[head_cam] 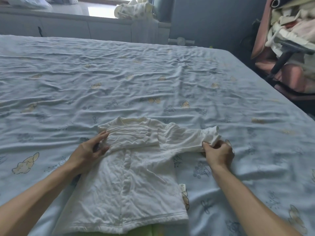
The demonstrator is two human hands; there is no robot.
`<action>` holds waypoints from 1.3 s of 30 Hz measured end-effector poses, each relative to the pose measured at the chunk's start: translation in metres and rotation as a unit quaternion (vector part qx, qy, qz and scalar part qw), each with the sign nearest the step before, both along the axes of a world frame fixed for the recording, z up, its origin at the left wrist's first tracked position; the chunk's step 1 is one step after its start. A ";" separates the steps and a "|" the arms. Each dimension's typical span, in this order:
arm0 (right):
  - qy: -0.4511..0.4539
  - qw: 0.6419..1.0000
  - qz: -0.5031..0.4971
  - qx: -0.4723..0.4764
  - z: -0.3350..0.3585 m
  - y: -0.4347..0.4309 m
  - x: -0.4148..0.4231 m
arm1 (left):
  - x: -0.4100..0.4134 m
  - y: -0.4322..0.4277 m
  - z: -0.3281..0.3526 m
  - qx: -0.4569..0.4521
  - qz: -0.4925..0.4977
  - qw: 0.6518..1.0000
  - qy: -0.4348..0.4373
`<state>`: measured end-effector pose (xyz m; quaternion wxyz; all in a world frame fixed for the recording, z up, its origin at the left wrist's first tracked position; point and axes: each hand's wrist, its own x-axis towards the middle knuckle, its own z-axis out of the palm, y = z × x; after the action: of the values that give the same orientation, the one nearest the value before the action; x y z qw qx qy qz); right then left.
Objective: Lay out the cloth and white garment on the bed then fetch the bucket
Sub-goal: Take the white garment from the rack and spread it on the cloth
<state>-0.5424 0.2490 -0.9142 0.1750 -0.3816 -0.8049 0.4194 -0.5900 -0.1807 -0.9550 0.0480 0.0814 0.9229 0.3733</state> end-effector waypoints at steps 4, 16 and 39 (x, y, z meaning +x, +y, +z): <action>-0.011 1.000 -0.016 0.003 0.004 0.007 0.001 | 0.003 0.004 0.002 -0.007 -0.003 1.000 0.005; -0.157 0.913 0.328 0.186 0.028 -0.040 -0.005 | 0.001 0.142 0.054 -0.156 -0.076 0.965 0.198; -0.283 0.839 0.346 0.311 0.016 -0.060 -0.012 | -0.007 -0.076 0.149 -0.024 0.267 0.931 0.246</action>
<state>-0.5541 0.1887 -0.8978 -0.1071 -0.1064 -0.9870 0.0545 -0.5973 -0.2567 -0.8058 -0.2803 -0.0793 0.9020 0.3185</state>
